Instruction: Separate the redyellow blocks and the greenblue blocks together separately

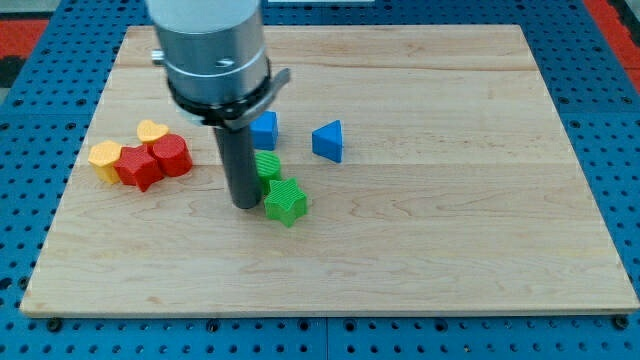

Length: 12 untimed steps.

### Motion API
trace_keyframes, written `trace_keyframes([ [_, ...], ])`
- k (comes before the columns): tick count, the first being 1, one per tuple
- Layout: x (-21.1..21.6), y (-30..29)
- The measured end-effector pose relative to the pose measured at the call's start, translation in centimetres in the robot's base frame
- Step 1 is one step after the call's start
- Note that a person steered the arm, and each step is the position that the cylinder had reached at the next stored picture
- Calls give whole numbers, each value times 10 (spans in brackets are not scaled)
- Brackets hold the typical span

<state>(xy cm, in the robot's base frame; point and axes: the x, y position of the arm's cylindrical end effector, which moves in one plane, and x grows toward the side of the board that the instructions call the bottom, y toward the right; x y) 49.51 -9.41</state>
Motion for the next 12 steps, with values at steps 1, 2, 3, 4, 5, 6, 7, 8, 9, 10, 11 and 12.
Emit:
trace_keyframes([
  [1, -16, -20],
  [2, -41, -20],
  [3, -64, -25],
  [4, -70, -52],
  [5, -74, -76],
  [6, -88, -64],
  [7, -97, -29],
  [8, -98, 5],
  [9, -111, 17],
  [10, -139, 7],
  [11, -123, 32],
  [12, -98, 72],
])
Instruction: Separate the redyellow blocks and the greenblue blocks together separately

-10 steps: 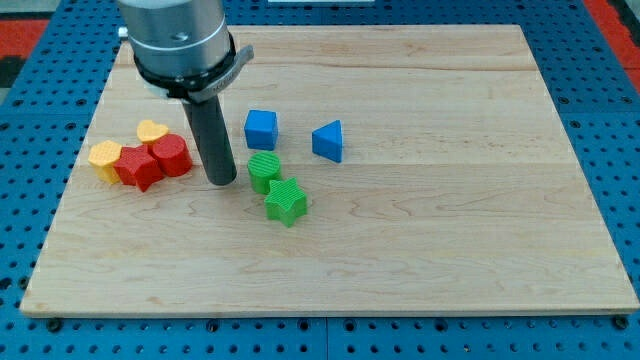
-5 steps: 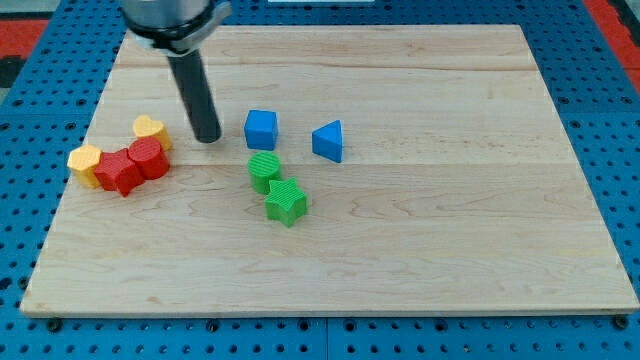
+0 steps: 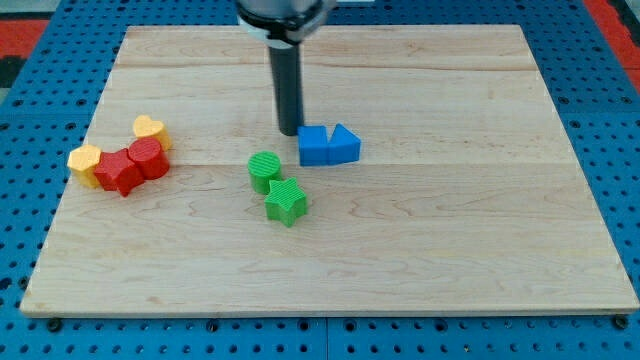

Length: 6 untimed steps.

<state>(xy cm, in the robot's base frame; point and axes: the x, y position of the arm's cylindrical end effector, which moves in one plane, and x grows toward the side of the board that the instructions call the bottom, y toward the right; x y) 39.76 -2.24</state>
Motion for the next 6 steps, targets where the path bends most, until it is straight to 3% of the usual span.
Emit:
trace_keyframes([
  [1, -3, 15],
  [3, -8, -54],
  [4, 19, -77],
  [6, 51, -64],
])
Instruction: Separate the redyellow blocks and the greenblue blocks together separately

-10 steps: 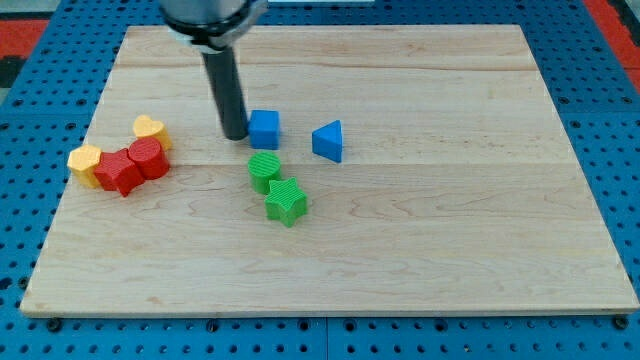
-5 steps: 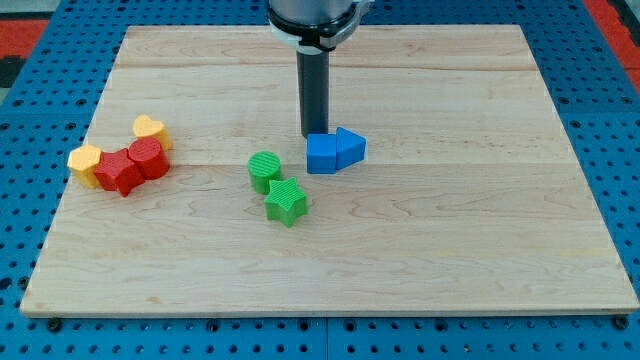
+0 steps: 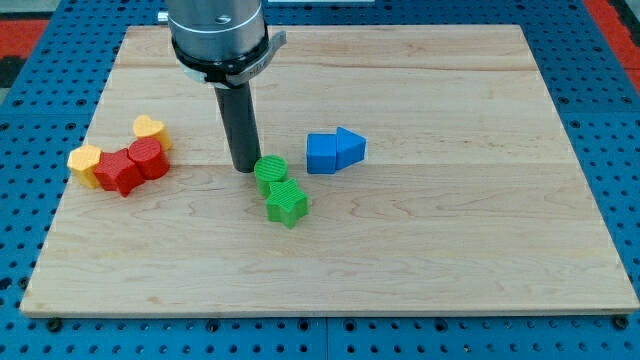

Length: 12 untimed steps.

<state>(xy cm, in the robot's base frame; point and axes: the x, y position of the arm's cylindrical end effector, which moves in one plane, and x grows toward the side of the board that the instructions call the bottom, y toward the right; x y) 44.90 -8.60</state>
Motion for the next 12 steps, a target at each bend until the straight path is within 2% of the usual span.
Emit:
trace_keyframes([
  [1, 18, -3],
  [3, 19, 42],
  [4, 19, 27],
  [5, 20, -17],
  [6, 47, -38],
  [7, 57, -3],
  [9, 85, 103],
  [10, 87, 108],
  [11, 108, 113],
  [12, 112, 144],
])
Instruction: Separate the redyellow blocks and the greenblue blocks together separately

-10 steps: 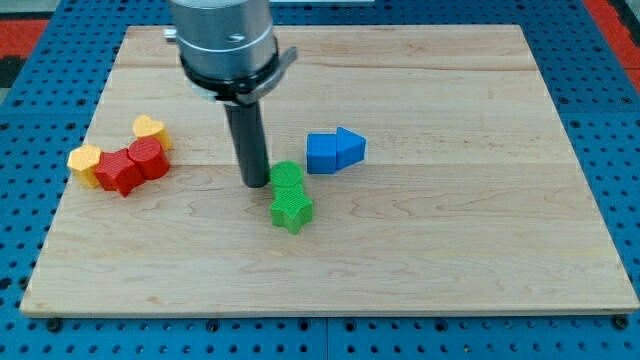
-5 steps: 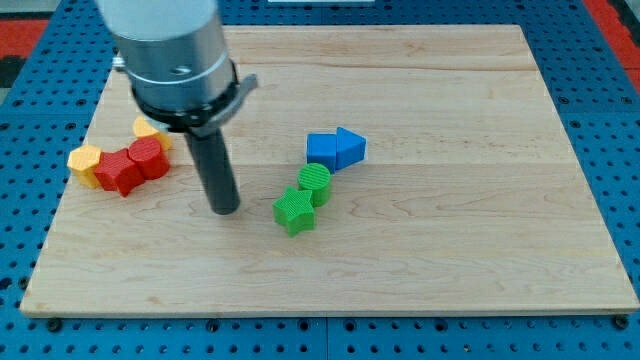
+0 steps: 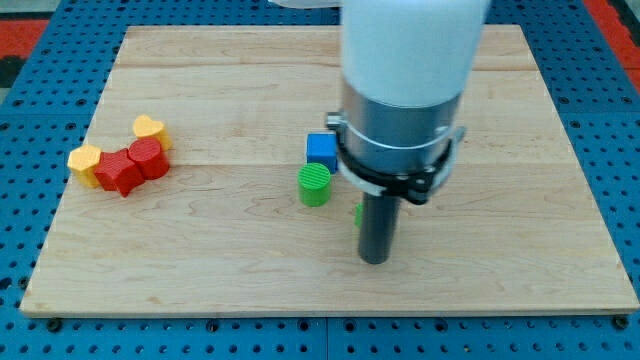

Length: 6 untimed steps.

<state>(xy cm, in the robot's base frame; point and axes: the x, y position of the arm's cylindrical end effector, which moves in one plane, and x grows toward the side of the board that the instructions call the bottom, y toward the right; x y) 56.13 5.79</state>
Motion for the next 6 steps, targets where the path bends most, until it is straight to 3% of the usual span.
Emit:
trace_keyframes([
  [1, -52, -2],
  [2, -75, -15],
  [4, -36, -41],
  [6, -45, -116],
])
